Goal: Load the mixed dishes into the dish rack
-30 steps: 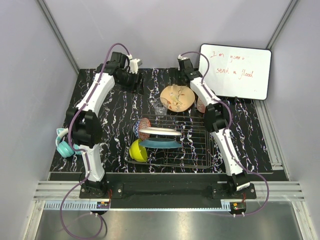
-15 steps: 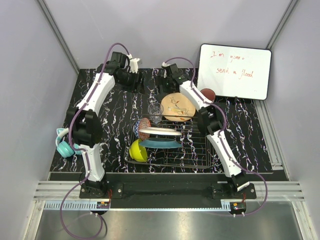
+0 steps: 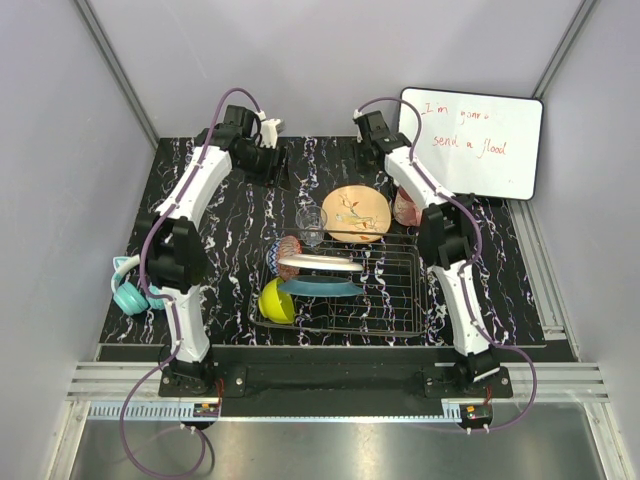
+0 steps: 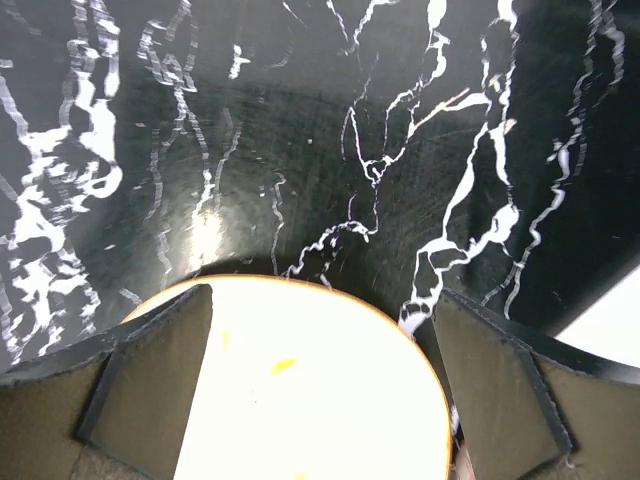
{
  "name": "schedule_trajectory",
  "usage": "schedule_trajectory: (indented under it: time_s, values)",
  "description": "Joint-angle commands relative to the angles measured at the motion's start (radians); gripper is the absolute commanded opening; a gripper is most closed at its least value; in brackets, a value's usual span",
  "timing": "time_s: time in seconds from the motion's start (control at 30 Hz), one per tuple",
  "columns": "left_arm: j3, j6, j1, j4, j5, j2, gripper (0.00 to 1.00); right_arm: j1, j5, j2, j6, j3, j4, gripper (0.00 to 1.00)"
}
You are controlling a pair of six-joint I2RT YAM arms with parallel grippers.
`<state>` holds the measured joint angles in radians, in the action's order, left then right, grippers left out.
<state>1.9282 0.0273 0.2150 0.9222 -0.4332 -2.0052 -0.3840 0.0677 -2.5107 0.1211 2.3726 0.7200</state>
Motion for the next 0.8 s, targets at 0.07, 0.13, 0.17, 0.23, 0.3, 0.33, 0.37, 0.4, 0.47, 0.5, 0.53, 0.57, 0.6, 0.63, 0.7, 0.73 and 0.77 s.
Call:
schedule_trajectory:
  time_s: [0.07,0.13,0.17,0.23,0.3,0.33,0.37,0.4,0.47,0.5,0.53,0.57,0.6,0.63,0.7,0.73,0.77]
  values:
    - [-0.003,0.008,-0.005,-0.037,-0.012,0.031,0.67,0.0,-0.021,0.067,-0.028,-0.027,-0.008,1.0]
    - [-0.008,0.013,-0.005,-0.037,-0.01,0.043,0.67,0.008,-0.046,0.043,-0.023,-0.013,0.008,1.0]
    - [-0.008,0.014,-0.005,-0.039,-0.004,0.045,0.67,0.01,-0.052,0.038,-0.026,-0.013,0.013,1.0]
    - [-0.011,0.02,-0.005,-0.037,0.001,0.051,0.67,0.014,-0.065,0.03,-0.034,-0.027,0.015,1.0]
    - [-0.008,0.025,-0.005,-0.037,0.004,0.054,0.67,0.017,-0.065,0.027,-0.037,-0.042,0.018,1.0]
    - [-0.008,0.025,-0.005,-0.036,0.004,0.052,0.67,0.022,-0.065,0.027,-0.037,-0.047,0.016,1.0]
    - [-0.005,0.023,-0.005,-0.036,0.005,0.052,0.67,0.022,-0.092,0.029,-0.037,-0.053,0.015,1.0]
    - [-0.005,0.022,-0.005,-0.036,0.004,0.051,0.67,0.023,-0.097,0.029,-0.038,-0.058,0.016,1.0]
    - [0.0,0.019,-0.005,-0.037,0.002,0.049,0.67,0.027,-0.095,0.026,-0.041,-0.065,0.016,1.0]
    - [0.0,0.017,-0.005,-0.036,0.002,0.049,0.67,0.028,-0.098,0.026,-0.043,-0.075,0.016,1.0]
    - [0.003,0.016,-0.005,-0.036,0.001,0.049,0.67,0.03,-0.111,0.024,-0.043,-0.081,0.016,1.0]
    - [0.0,0.016,-0.005,-0.036,0.002,0.051,0.67,0.034,-0.117,0.026,-0.043,-0.088,0.016,1.0]
    - [0.0,0.019,-0.005,-0.037,0.002,0.052,0.67,0.036,-0.123,0.026,-0.043,-0.104,0.019,1.0]
    - [0.0,0.017,-0.005,-0.036,0.002,0.054,0.67,0.036,-0.127,0.027,-0.043,-0.113,0.019,1.0]
    - [-0.001,0.022,-0.005,-0.037,0.007,0.057,0.67,0.039,-0.134,0.032,-0.047,-0.141,0.018,1.0]
    - [-0.003,0.022,-0.005,-0.036,0.01,0.059,0.67,0.039,-0.143,0.033,-0.051,-0.15,0.018,1.0]
    - [-0.005,0.022,-0.005,-0.036,0.008,0.059,0.67,0.039,-0.141,0.035,-0.052,-0.165,0.018,1.0]
